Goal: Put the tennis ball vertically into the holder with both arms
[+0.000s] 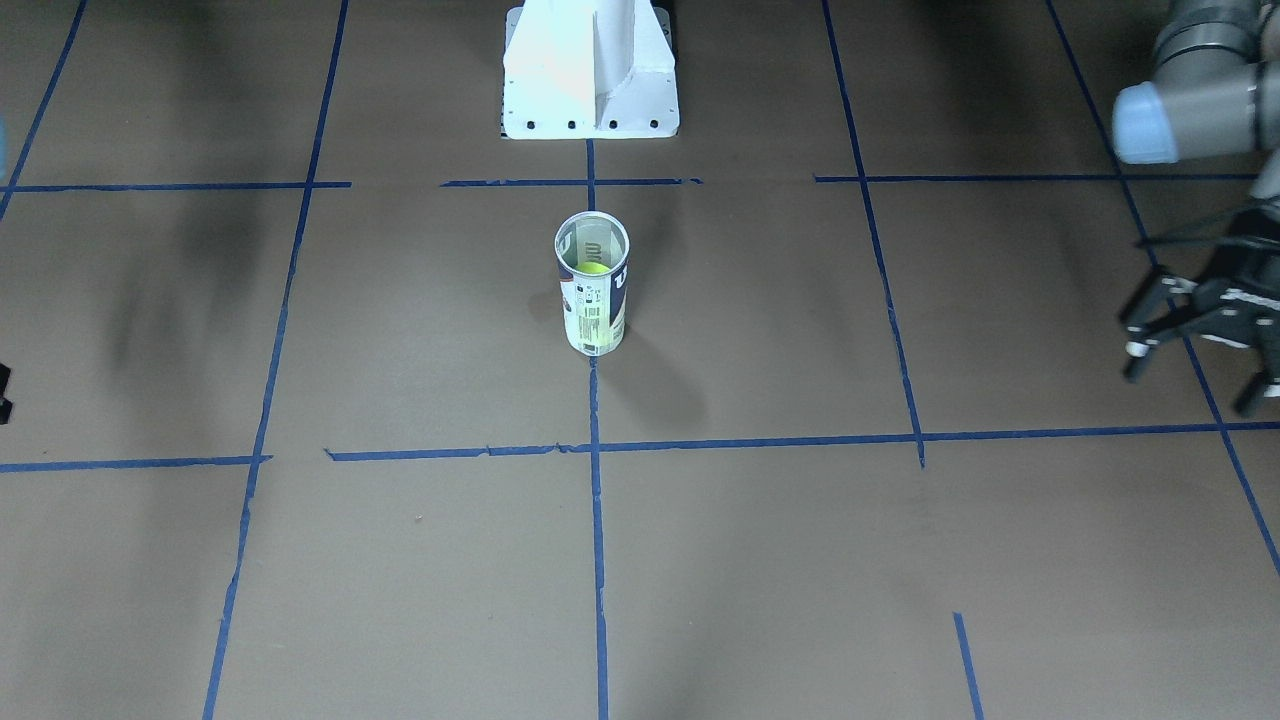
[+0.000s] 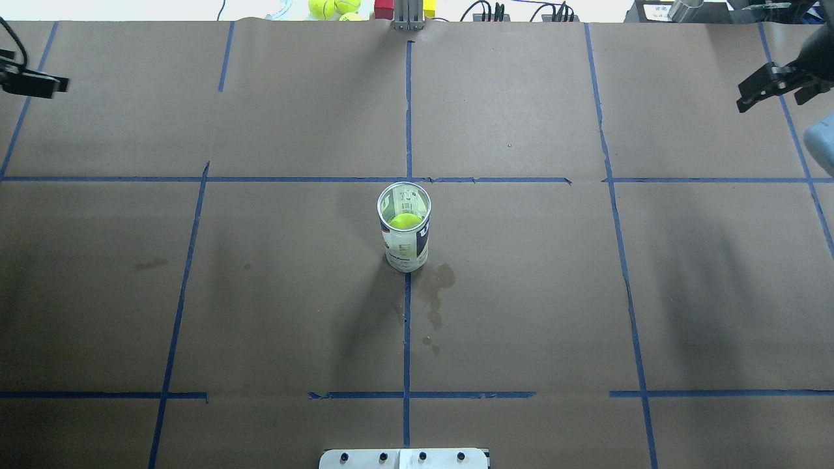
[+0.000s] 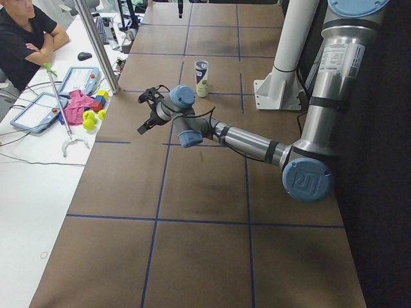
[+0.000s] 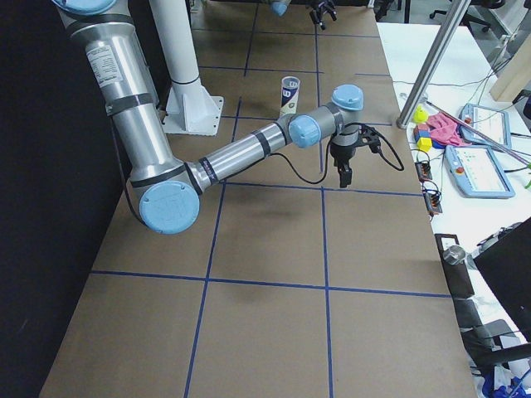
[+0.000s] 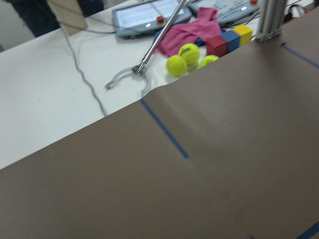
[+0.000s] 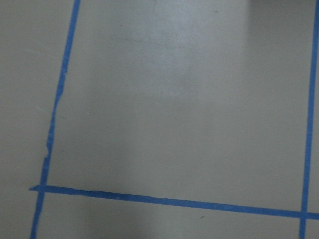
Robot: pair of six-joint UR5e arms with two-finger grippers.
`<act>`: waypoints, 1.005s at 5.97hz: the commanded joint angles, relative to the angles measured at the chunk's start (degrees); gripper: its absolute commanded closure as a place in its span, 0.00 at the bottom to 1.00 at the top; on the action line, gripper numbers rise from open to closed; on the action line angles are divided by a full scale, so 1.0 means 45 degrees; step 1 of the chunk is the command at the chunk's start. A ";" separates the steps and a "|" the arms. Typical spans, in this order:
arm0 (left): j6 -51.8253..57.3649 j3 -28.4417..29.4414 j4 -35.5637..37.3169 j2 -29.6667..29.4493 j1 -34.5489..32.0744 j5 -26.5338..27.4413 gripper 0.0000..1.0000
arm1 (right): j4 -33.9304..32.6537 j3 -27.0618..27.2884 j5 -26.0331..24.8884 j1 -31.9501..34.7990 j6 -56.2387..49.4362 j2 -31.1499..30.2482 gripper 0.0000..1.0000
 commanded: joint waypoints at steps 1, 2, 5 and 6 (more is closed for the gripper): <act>0.0202 0.0131 0.2862 0.1070 -0.2559 -0.2400 0.00 | 0.0008 -0.0329 0.0663 0.0830 -0.2458 -0.0807 0.00; 0.3510 0.0189 0.4540 0.1250 -0.3171 -0.2604 0.00 | -0.0012 -0.0950 0.1403 0.1454 -0.3187 -0.0887 0.00; 0.5849 0.0382 0.8873 0.1173 -0.4076 -0.2625 0.00 | -0.0070 -0.1736 0.1450 0.2237 -0.3624 -0.1101 0.00; 0.4920 0.0501 0.9047 0.1213 -0.4056 -0.2567 0.00 | -0.0051 -0.1757 0.1295 0.2609 -0.4127 -0.1586 0.00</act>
